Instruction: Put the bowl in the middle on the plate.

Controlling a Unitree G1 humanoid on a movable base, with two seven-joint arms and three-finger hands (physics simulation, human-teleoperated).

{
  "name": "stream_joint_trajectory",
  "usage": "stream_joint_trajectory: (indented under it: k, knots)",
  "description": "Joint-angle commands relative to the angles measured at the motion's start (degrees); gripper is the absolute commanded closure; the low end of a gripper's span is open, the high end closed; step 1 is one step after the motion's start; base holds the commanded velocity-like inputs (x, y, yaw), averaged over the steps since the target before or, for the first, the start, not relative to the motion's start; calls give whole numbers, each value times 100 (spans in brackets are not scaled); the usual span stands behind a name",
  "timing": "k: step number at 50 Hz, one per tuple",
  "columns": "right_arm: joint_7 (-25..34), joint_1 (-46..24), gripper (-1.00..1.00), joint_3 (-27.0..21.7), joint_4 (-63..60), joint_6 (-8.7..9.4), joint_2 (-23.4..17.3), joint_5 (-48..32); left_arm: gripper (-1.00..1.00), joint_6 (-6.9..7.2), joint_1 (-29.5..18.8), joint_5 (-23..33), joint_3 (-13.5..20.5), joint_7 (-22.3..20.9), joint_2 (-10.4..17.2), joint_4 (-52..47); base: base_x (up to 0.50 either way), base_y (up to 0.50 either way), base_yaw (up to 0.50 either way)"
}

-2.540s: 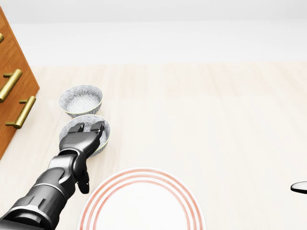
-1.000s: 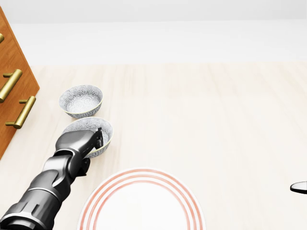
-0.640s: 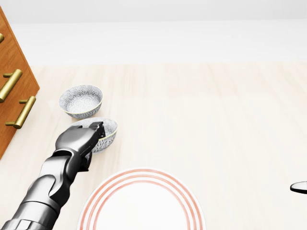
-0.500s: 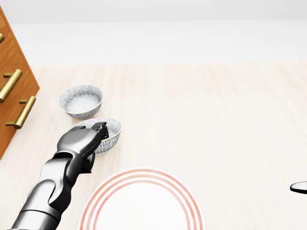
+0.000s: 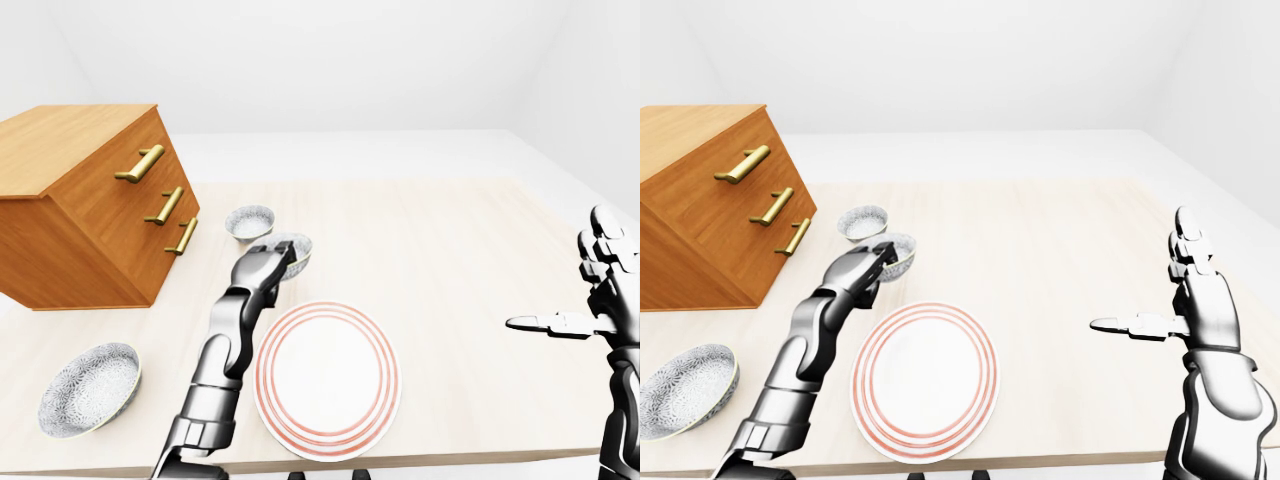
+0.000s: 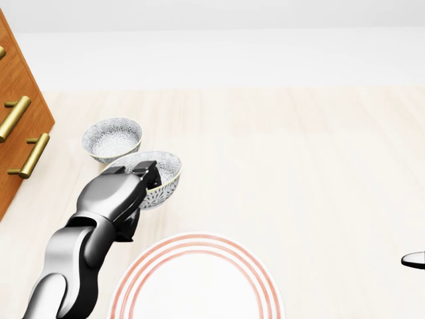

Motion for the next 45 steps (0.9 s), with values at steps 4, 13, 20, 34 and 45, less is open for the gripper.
stream_joint_trajectory:
  k: [4,13,20,34,45]
  knots:
    - [7,5,-100,0,-16,0,7,-9,100,-7,560,155,-66,-644,-291,-1780,0,0,0]
    - [27,5,-100,-15,-105,0,5,-13,100,-114,1068,260,-309,-806,-485,-2479,0,0,0]
    - [42,17,-100,-23,-108,0,21,-27,100,-230,1607,325,-600,-870,-638,-3095,0,0,0]
    - [48,26,-100,3,-39,0,31,-67,100,-324,2430,382,-1128,-776,-693,-3749,0,0,0]
    - [42,9,-100,19,-29,0,9,-73,100,-241,2522,392,-1232,-804,-699,-3890,0,0,0]
